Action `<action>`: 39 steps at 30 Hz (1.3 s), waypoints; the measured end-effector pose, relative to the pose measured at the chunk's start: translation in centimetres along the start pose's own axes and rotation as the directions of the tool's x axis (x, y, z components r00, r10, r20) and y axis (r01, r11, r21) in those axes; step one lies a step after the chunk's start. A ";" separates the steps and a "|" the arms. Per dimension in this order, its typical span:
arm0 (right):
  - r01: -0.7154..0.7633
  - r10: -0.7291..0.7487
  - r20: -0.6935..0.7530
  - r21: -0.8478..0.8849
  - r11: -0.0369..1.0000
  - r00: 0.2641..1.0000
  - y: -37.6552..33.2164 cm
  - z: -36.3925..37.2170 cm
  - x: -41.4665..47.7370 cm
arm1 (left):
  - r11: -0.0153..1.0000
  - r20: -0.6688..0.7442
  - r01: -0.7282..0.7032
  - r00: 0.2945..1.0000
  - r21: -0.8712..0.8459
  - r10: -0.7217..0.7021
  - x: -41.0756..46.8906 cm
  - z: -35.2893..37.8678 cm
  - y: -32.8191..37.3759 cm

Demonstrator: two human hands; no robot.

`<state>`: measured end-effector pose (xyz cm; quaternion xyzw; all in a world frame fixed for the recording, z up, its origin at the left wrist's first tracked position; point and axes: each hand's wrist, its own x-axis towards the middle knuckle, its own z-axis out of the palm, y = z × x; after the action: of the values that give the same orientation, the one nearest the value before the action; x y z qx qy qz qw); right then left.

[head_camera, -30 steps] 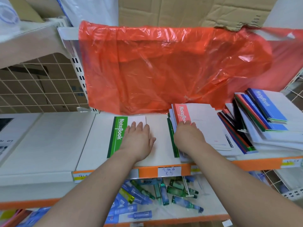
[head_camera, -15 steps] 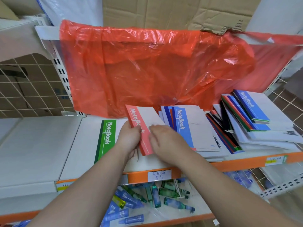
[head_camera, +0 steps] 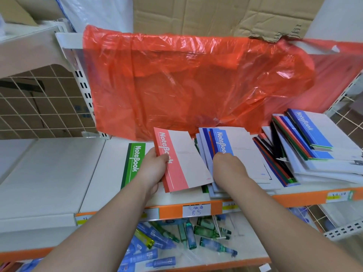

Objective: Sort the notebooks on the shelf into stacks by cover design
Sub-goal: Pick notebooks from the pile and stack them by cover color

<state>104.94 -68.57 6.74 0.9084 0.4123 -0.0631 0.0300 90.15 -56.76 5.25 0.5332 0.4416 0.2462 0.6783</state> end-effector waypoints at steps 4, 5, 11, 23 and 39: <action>0.053 -0.053 -0.075 0.003 0.999 0.996 -1.7 -1.7 -1.4 | 1.000 0.026 0.003 1.000 0.006 -0.003 -0.3 0.2 -0.1; 0.102 -0.102 -0.106 0.000 0.995 0.989 -2.7 -2.0 -1.9 | 1.000 0.030 0.006 1.000 -0.020 -0.005 -0.4 0.3 -0.2; 0.481 -0.449 -0.194 0.180 0.858 0.872 -7.2 -0.9 -4.8 | 0.989 0.047 0.045 0.998 -0.142 -0.038 -0.6 0.9 -0.2; -0.111 0.112 0.064 -0.012 0.994 0.992 -0.7 0.7 0.0 | 0.996 0.022 0.013 1.000 -0.086 -0.011 -0.7 -0.4 -0.1; -0.008 0.007 -0.006 -0.064 0.998 1.000 -1.7 -1.4 -1.5 | 0.995 0.021 0.021 1.000 -0.093 -0.019 -0.7 -0.4 -0.3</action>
<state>102.81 -68.40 8.36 0.9087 0.4108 -0.0471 0.0580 89.47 -57.19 5.22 0.4989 0.4279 0.2545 0.7094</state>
